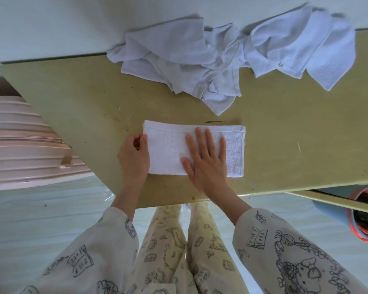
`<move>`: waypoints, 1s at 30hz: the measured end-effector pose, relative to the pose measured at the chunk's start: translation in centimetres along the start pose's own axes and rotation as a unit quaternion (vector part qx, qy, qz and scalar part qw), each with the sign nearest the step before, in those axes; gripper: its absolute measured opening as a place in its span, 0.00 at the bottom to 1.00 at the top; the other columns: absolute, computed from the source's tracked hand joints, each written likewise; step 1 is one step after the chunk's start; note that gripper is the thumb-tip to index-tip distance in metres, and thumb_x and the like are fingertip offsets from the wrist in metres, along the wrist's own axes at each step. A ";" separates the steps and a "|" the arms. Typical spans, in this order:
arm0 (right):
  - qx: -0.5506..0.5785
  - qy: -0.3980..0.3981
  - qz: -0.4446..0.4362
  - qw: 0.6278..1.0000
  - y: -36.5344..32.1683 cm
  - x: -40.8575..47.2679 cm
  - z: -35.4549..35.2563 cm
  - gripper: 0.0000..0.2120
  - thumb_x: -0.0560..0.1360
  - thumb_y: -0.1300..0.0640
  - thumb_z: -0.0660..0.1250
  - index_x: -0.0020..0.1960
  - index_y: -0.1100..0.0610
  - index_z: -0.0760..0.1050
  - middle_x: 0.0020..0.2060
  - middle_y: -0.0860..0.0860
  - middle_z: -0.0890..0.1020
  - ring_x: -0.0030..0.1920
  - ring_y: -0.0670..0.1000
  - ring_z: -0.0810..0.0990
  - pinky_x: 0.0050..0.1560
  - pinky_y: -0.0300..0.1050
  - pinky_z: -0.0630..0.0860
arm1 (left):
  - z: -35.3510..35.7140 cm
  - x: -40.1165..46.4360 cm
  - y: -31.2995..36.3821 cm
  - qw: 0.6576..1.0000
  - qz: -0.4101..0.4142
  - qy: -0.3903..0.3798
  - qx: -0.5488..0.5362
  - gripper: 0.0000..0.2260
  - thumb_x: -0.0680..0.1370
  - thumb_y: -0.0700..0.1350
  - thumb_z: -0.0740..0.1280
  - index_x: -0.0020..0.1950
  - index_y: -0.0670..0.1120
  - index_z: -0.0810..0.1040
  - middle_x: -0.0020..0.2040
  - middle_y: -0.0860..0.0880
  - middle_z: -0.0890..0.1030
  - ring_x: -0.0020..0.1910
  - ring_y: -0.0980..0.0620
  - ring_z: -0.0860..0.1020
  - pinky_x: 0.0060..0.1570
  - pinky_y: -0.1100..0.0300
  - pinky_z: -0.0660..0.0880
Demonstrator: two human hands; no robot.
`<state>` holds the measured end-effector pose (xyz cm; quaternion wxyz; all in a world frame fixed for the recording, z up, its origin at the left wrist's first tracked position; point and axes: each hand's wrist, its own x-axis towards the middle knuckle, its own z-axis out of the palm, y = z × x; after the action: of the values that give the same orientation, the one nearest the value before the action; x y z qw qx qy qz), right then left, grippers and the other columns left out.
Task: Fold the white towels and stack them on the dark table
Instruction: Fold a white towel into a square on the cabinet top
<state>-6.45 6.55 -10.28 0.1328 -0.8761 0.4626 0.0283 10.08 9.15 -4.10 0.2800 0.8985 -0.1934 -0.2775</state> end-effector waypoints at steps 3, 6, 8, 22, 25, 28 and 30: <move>0.086 -0.002 -0.003 0.996 0.3 0.1 -1.3 0.27 0.78 0.44 0.49 0.74 0.54 0.59 0.75 0.56 0.58 0.75 0.56 0.52 0.73 0.61 0.48 | -0.5 -1.1 1.3 0.998 0.056 0.009 -0.004 0.10 0.79 0.45 0.61 0.53 0.41 0.78 0.41 0.53 0.76 0.39 0.54 0.72 0.38 0.71 0.63; 0.279 0.043 0.053 0.958 1.1 -0.6 -4.0 0.21 0.80 0.52 0.54 0.71 0.57 0.65 0.73 0.55 0.63 0.73 0.53 0.60 0.71 0.49 0.62 | -0.7 -2.7 3.3 0.995 0.101 -0.004 -0.014 0.07 0.78 0.46 0.63 0.49 0.44 0.78 0.36 0.58 0.75 0.35 0.59 0.73 0.35 0.76 0.66; 0.377 0.090 0.152 0.909 2.6 -1.5 -5.9 0.15 0.79 0.60 0.58 0.64 0.59 0.73 0.64 0.55 0.75 0.61 0.50 0.75 0.59 0.38 0.73 | 0.0 -4.1 4.8 0.992 0.123 -0.027 -0.022 0.05 0.78 0.45 0.63 0.47 0.46 0.77 0.35 0.59 0.75 0.34 0.60 0.73 0.34 0.77 0.67; 0.526 -0.013 0.344 0.777 8.8 -2.1 -7.1 0.08 0.76 0.63 0.62 0.47 0.60 0.80 0.35 0.48 0.82 0.40 0.53 0.83 0.52 0.52 0.79 | 11.4 -7.8 7.8 0.972 0.161 -0.166 0.052 0.08 0.78 0.44 0.62 0.49 0.42 0.78 0.42 0.51 0.79 0.40 0.55 0.75 0.37 0.70 0.66; 0.525 -0.027 0.341 0.779 9.0 -2.0 -7.2 0.09 0.76 0.63 0.61 0.47 0.59 0.80 0.35 0.46 0.81 0.38 0.49 0.82 0.53 0.52 0.79 | 12.0 -8.0 8.1 0.969 0.170 -0.173 0.051 0.08 0.78 0.44 0.62 0.49 0.41 0.78 0.42 0.50 0.80 0.40 0.55 0.75 0.39 0.70 0.66; 0.520 -0.037 0.337 0.784 9.2 -1.9 -7.4 0.09 0.76 0.61 0.61 0.46 0.59 0.81 0.35 0.47 0.82 0.40 0.50 0.83 0.52 0.53 0.79 | 12.4 -8.2 8.2 0.964 0.180 -0.185 0.058 0.08 0.78 0.44 0.62 0.50 0.41 0.79 0.41 0.50 0.80 0.38 0.56 0.74 0.36 0.75 0.67; 0.520 -0.043 0.344 0.781 9.3 -1.8 -7.4 0.10 0.76 0.60 0.61 0.44 0.58 0.81 0.35 0.49 0.83 0.41 0.51 0.83 0.52 0.54 0.79 | 12.6 -8.1 8.0 0.961 0.184 -0.194 0.065 0.09 0.79 0.43 0.61 0.51 0.42 0.79 0.41 0.50 0.80 0.37 0.57 0.74 0.35 0.78 0.67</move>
<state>-15.57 1.09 -4.80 0.5692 -0.4547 0.6716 -0.1354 -5.35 2.08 -4.68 0.2239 0.7926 -0.4233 -0.3774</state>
